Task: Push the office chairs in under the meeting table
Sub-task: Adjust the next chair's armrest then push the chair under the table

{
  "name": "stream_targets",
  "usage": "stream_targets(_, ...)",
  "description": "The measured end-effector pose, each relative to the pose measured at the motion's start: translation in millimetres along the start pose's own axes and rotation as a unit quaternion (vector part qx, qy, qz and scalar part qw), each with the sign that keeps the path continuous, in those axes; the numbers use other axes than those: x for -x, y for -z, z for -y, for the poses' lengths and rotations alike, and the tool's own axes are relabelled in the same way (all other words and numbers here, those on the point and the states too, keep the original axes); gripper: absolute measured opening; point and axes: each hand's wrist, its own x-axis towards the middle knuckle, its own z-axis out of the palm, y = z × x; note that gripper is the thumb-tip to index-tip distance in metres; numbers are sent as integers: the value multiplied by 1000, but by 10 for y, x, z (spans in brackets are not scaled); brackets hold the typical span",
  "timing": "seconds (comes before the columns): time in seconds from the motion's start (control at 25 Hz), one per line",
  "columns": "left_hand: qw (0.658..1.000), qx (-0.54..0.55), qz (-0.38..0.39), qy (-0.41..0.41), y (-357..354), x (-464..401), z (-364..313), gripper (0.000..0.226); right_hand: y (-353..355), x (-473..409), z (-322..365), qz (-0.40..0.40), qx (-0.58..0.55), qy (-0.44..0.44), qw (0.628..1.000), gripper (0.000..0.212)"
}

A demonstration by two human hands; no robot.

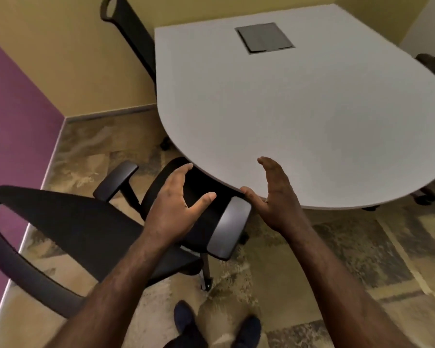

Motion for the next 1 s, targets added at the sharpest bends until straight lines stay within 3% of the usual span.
stream_targets(0.16, 998, 20, 13, 57, -489, 146, 108, 79, -253, 54, -307, 61, -31, -20, 997, 72)
stream_targets(0.28, 994, 14, 40, 100, -902, 198, 299, 80, -584, 125, -575, 84, -109, -115, 984, 71)
stream_targets(0.48, 983, -24, 90, 158, -1549, 207, 739, 85, -1276, 215, -1018, 81, -211, -322, 920, 77)
stream_targets(0.68, 974, -46, 102, 195, -1969, 208, 1107, 100, -1754, 193, -1304, 31, -193, -363, 911, 84)
stream_targets(0.76, 972, -56, 120, 195, -2101, 221, 1189, 108, -1874, 185, -1408, 16, -212, -407, 888, 87)
stream_targets(1.0, 966, -82, 162, 183, -2340, 208, 1310, 130, -2120, 302, -1488, 23, -375, -478, 794, 61)
